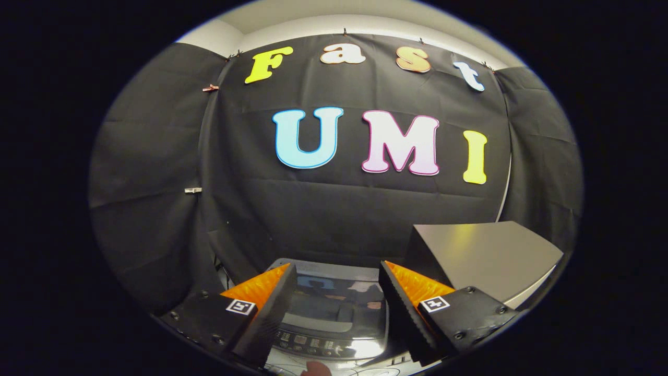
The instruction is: Put the clothes into the washing machine and then close the washing machine lid.
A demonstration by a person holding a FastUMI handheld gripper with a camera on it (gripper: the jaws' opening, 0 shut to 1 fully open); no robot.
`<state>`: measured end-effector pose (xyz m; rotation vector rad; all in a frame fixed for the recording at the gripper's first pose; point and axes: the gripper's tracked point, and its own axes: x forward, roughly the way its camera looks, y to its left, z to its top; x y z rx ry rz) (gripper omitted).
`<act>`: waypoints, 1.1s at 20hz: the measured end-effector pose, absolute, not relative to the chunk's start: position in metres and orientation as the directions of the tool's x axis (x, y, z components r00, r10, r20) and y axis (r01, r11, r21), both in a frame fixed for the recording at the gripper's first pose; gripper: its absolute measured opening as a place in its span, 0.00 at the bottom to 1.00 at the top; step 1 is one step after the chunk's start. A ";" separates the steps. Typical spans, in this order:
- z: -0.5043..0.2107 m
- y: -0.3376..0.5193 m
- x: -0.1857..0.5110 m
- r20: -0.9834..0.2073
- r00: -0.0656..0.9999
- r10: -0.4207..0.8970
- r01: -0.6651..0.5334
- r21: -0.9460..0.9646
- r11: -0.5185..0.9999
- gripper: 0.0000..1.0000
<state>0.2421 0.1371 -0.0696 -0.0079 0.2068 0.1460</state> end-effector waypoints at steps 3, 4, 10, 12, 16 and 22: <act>-0.062 0.120 0.212 -0.169 0.975 0.143 -0.141 0.025 0.990 0.99; -0.064 0.110 0.203 -0.168 0.978 0.122 -0.120 0.020 0.993 0.98; -0.065 0.061 0.145 -0.153 0.987 0.045 -0.037 0.055 0.998 0.97; -0.069 0.045 0.132 -0.153 0.988 0.016 -0.010 0.040 0.999 0.98; -0.074 0.034 0.108 -0.145 0.989 0.030 -0.021 0.063 0.998 0.99; -0.072 0.031 0.093 -0.128 0.991 0.035 -0.029 0.049 0.998 1.00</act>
